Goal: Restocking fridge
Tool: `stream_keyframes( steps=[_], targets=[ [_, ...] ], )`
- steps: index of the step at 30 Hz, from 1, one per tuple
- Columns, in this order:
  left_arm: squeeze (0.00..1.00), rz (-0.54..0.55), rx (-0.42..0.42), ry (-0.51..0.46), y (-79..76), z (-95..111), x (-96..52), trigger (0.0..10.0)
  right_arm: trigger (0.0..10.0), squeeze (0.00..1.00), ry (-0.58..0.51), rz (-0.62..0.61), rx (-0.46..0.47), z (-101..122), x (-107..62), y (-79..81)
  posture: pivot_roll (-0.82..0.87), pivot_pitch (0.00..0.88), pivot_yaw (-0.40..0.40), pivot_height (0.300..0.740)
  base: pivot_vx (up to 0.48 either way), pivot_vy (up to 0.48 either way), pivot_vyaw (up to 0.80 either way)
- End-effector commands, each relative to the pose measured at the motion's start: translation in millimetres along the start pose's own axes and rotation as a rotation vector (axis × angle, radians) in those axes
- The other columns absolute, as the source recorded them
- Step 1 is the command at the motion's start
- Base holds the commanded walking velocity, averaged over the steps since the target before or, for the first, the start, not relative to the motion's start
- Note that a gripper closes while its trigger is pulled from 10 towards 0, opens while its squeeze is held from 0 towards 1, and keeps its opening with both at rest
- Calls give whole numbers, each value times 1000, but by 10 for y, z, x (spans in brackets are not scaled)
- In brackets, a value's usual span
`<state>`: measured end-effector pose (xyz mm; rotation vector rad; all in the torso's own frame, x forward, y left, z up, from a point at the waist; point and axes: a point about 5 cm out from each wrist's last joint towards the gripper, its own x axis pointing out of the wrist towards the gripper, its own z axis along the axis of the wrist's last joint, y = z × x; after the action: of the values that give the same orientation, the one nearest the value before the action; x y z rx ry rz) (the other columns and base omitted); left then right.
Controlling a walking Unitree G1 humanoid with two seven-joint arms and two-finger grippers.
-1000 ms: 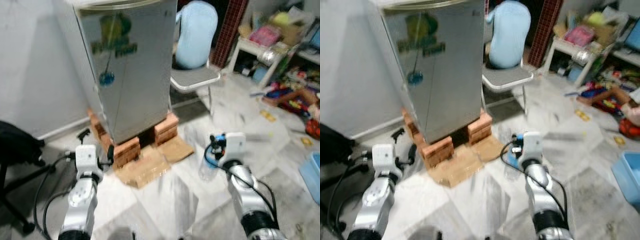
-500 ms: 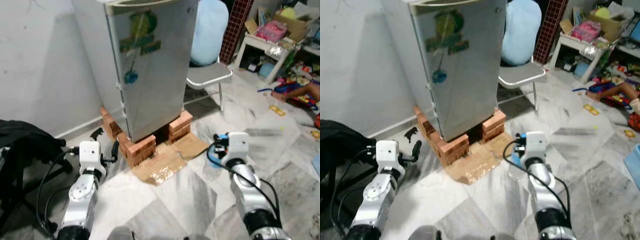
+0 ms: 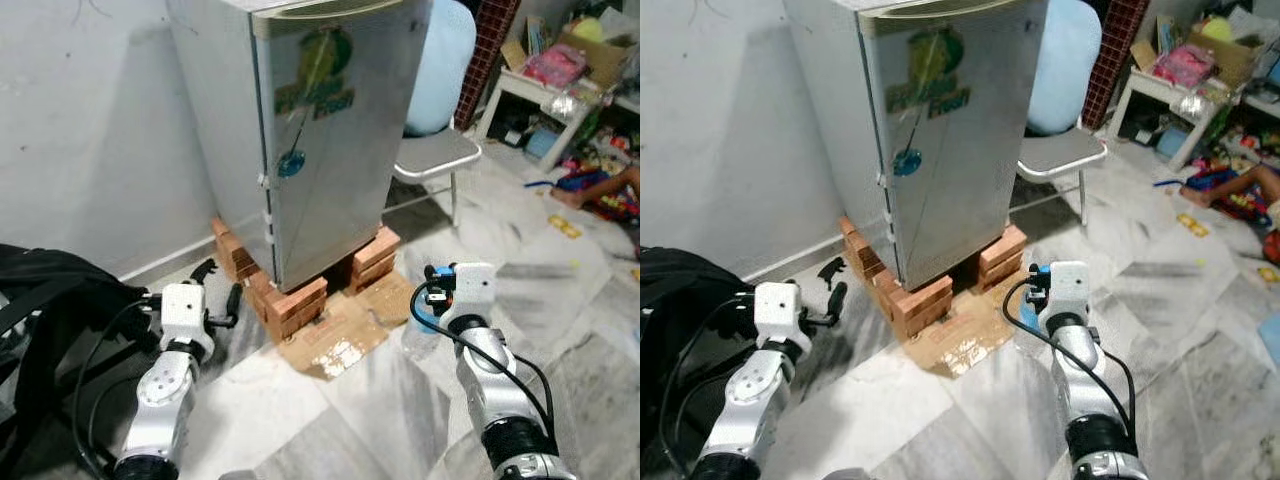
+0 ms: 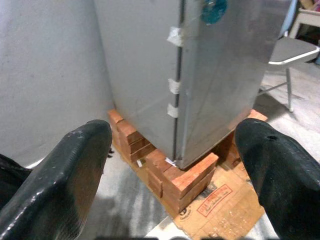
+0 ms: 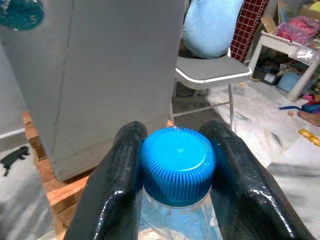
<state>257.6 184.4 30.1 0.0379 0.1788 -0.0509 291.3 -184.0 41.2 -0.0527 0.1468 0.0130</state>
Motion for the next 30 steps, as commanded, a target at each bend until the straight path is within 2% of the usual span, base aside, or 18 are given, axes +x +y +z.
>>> stream_keyframes(
  steps=[1, 6, 22, 30],
  targets=[
    [0, 2, -1, -8, 9, 28, 23, 10000, 10000, 0, -25, 15, 3, 58, 30, 42, 52, 0, -39, 740, 469, 0, 0],
    [0, 14, -34, 13, 20, 1, 36, 10000, 10000, 0, -21, 13, 0, 55, 33, 35, 50, 0, -43, 740, 203, 388, -230],
    [0, 11, -62, 40, 15, -30, 41, 10000, 10000, 0, 4, 20, 0, 15, 31, 24, 50, 0, -50, 740, 0, 480, -713],
    [0, 4, -58, 44, 16, -26, 39, 10000, 10000, 0, 4, 21, -1, 16, 23, 31, 47, 0, -50, 740, 0, 480, -159]
  ],
)
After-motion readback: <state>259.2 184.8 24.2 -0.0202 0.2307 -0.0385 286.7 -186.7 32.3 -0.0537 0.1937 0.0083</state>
